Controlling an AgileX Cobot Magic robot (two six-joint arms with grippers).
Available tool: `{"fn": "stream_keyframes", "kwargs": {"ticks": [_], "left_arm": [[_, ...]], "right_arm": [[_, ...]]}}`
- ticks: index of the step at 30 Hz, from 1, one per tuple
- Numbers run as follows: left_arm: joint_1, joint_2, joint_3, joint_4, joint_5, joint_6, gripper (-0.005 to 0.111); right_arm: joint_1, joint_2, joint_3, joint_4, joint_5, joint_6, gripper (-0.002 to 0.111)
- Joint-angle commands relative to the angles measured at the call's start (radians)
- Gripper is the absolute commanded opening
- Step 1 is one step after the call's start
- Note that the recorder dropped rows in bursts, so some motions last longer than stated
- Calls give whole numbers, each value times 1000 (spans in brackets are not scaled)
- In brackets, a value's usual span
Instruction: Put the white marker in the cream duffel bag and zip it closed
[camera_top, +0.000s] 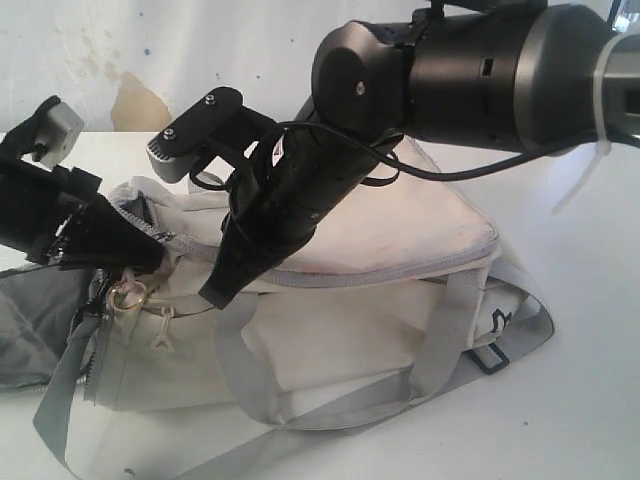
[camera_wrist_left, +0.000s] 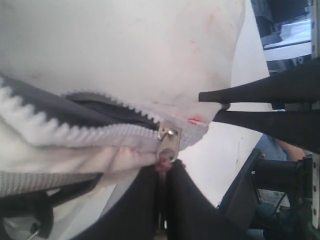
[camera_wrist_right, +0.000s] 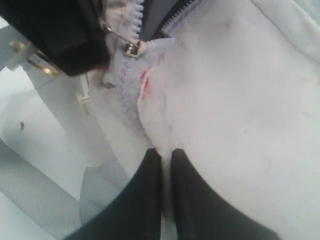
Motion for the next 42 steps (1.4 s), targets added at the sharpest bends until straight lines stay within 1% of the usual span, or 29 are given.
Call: {"fn": "stream_keyframes", "kwargs": {"ticks": [1,4,8,12,15,18,22,24,25,27,29,31,33,36,37,38,40,42], "left_arm": [[2,-60,-50,128,3,-190,0],[2,-79,-66,104,3,-230,0],[2,-81,-66,-34,3,-289,0],[2,-81,-88,-102,3,-324,0],[2,-81,-119,-58,3,-378,0],[2,-81,-121,-40,3,-381,0],[2,-81,-119,43,3,-398,0],[2,-81,-119,59,3,-401,0],[2,-81,-119,59,3,-385,0],[2,-81,-119,90,3,-380,0],[2,-81,-119,97,3,-380,0],[2,-81,-119,64,3,-376,0],[2,-81,-119,18,3,-373,0],[2,-81,-119,-7,3,-368,0],[2,-81,-119,-7,3,-368,0],[2,-81,-128,-7,3,-368,0],[2,-81,-146,-7,3,-381,0],[10,-81,-157,-18,3,-393,0]], "right_arm": [[-5,-5,1,-35,32,5,0],[-5,14,1,-35,30,5,0],[-5,22,1,-23,58,5,0],[-5,22,8,-13,71,5,0],[-5,22,24,-13,54,5,0],[-5,22,26,-13,35,5,0],[-5,20,26,-13,20,5,0],[-5,20,26,-13,18,5,1],[-5,20,21,-13,18,5,3],[-5,20,11,-13,28,5,16],[-5,20,-3,-11,39,77,53],[-5,18,-5,-18,41,95,69],[-5,18,-3,-20,38,95,67],[-5,32,6,-39,-9,95,64],[-5,39,6,-39,5,95,57],[-5,41,6,-39,25,95,47],[-5,39,6,-39,68,107,38],[-5,39,7,-53,92,108,35]]}}
